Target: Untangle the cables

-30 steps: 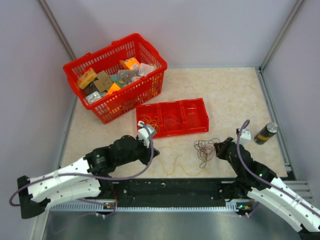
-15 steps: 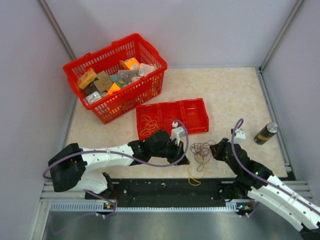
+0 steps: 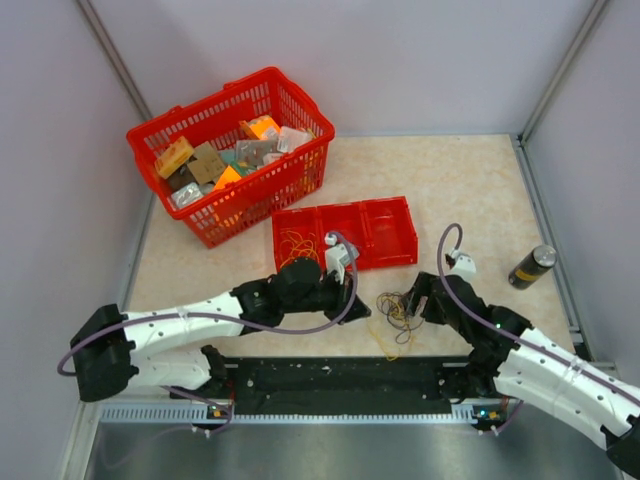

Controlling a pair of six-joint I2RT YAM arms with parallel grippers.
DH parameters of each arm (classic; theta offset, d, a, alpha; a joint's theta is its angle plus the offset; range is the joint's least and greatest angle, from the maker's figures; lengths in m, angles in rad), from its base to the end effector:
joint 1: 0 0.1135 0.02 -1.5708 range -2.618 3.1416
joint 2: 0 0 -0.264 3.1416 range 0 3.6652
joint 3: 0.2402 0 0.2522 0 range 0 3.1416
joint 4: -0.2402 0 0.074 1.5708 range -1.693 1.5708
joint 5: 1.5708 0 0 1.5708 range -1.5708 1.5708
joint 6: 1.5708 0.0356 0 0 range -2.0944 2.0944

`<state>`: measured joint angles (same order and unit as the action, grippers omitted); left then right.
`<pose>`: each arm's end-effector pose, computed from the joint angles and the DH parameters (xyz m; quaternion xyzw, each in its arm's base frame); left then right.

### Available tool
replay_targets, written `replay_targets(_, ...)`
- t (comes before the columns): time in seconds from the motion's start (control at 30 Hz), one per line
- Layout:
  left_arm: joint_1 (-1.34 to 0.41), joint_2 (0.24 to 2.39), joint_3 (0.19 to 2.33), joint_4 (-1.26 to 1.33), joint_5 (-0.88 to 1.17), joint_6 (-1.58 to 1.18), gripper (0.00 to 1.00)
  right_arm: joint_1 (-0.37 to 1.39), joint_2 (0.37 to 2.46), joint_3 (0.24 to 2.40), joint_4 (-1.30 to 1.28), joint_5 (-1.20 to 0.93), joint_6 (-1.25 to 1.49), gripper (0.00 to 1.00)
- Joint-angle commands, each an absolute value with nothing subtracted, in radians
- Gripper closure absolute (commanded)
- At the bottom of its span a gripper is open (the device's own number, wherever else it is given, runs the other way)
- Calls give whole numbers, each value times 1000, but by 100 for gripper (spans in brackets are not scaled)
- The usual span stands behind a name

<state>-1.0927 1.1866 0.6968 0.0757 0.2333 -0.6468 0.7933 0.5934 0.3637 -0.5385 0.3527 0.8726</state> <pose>0.1146 -0.2390 0.2522 0.2459 0.7970 -0.4778 0.2757 0.1004 0.0844 0.1891 0.1044 0.9028 0.1759 0.3782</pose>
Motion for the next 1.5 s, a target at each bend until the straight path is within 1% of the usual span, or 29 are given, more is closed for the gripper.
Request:
replay_targets(0.0, -1080, 1074, 669, 20, 132, -615, 100, 788, 574, 445, -607, 285, 856, 10)
replay_targets(0.13, -1078, 1002, 635, 20, 100, -626, 100, 790, 511, 476, -655, 270, 815, 8)
replay_targets(0.17, -1077, 991, 629, 18, 98, -629, 100, 788, 505, 476, -650, 250, 793, 7)
replay_targets(0.23, -1077, 982, 624, 18, 95, -632, 100, 788, 517, 460, -594, 163, 724, 10)
replay_targets(0.3, -1075, 982, 627, 9, 94, -632, 100, 790, 560, 442, -555, 63, 690, 16)
replay_targets(0.37, -1075, 977, 632, 5, 100, -637, 100, 792, 609, 437, -549, 28, 689, 24)
replay_targets(0.43, -1077, 973, 624, 8, 101, -640, 100, 792, 636, 430, -546, 12, 696, 36)
replay_targets(0.53, -1075, 960, 609, 9, 95, -647, 100, 798, 623, 411, -528, -26, 724, 44)
replay_targets(0.73, -1075, 946, 598, 5, 100, -635, 100, 802, 629, 327, -414, -196, 791, 46)
replay_targets(0.9, -1074, 953, 615, 5, 103, -626, 100, 802, 641, 291, -356, -216, 819, 53)
replay_targets(1.07, -1075, 920, 614, -32, 94, -626, 100, 804, 664, 282, -269, -238, 819, 55)
replay_targets(1.17, -1075, 890, 614, -58, 83, -630, 100, 802, 728, 262, -177, -281, 834, 58)
replay_targets(1.3, -1075, 822, 611, -103, 54, -629, 100, 804, 830, 232, 19, -383, 893, 67)
replay_targets(1.33, -1074, 806, 609, -118, 42, -627, 100, 802, 839, 233, 38, -399, 900, 67)
replay_targets(1.37, -1074, 789, 609, -132, 28, -626, 100, 805, 842, 254, 2, -396, 882, 65)
replay_targets(1.4, -1075, 770, 611, -146, 22, -626, 100, 807, 835, 287, -88, -356, 844, 60)
replay_targets(1.47, -1075, 744, 606, -164, 11, -623, 100, 821, 801, 362, -310, -197, 757, 51)
